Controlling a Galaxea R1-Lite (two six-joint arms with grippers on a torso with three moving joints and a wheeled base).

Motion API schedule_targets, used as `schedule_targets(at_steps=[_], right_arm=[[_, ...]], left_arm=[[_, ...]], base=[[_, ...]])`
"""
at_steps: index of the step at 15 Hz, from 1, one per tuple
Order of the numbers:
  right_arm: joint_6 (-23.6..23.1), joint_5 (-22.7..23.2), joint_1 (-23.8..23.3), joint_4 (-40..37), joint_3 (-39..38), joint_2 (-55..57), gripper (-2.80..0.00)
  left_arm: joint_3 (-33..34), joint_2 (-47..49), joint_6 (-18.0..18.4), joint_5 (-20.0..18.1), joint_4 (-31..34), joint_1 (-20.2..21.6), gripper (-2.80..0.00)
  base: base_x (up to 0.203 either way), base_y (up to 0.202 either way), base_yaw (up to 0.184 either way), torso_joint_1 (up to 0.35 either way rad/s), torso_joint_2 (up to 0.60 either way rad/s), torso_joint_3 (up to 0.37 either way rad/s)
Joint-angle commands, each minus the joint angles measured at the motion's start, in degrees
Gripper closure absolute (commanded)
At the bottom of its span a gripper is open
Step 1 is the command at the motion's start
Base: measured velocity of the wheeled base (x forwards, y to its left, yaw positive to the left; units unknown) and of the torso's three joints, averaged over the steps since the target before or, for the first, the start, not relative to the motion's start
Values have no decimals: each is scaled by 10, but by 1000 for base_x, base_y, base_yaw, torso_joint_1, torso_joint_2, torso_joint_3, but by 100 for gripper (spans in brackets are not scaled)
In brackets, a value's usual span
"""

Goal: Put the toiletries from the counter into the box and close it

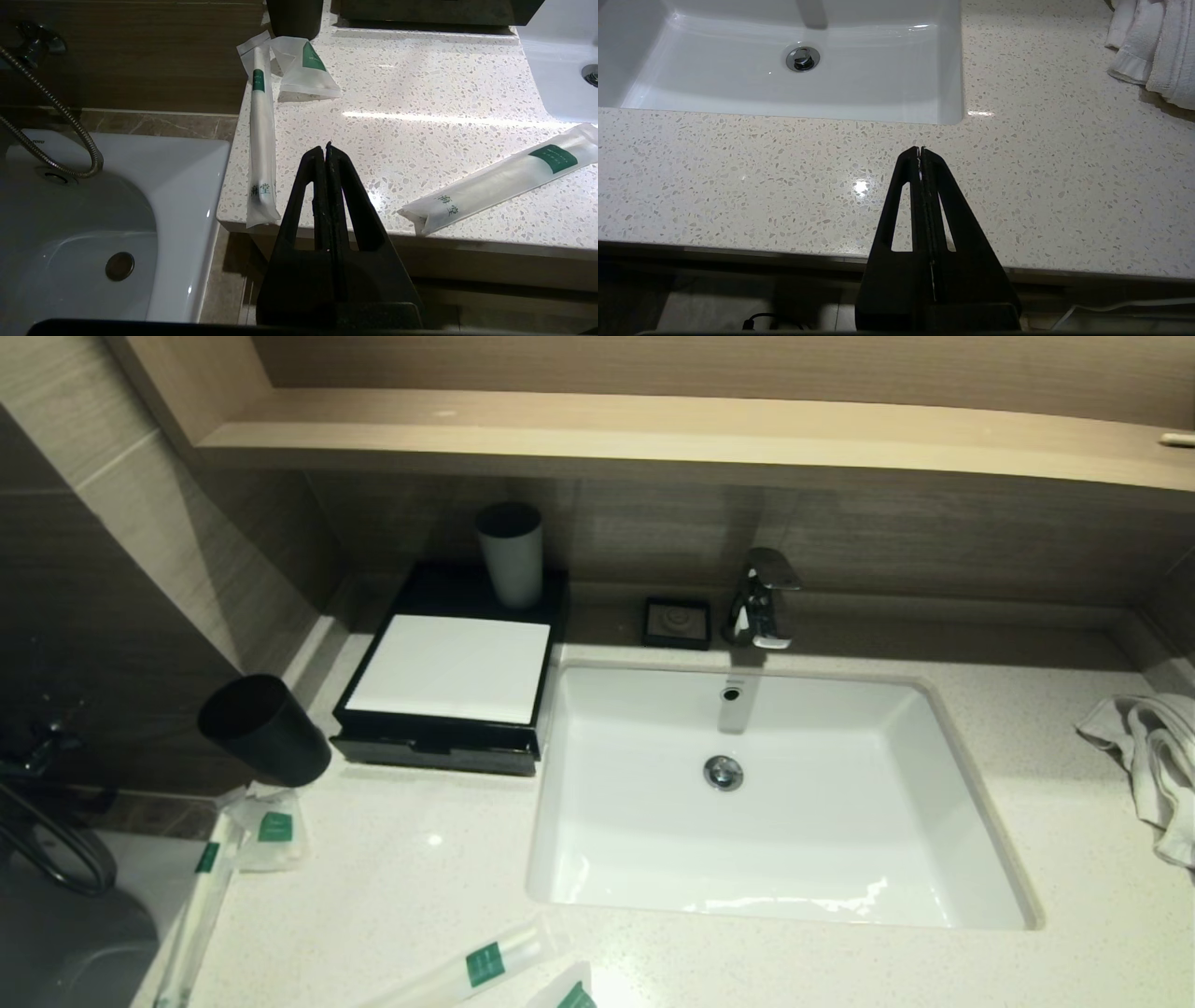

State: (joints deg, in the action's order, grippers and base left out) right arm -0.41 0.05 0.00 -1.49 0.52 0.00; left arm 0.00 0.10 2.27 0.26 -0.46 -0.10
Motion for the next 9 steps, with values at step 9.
schedule_targets(at_steps=[9], right_arm=[[0, 0, -1, 0, 0, 0, 0]], left_arm=[[0, 1, 7, 1, 3, 0, 0]], base=[[0, 0, 0, 0, 0, 0]])
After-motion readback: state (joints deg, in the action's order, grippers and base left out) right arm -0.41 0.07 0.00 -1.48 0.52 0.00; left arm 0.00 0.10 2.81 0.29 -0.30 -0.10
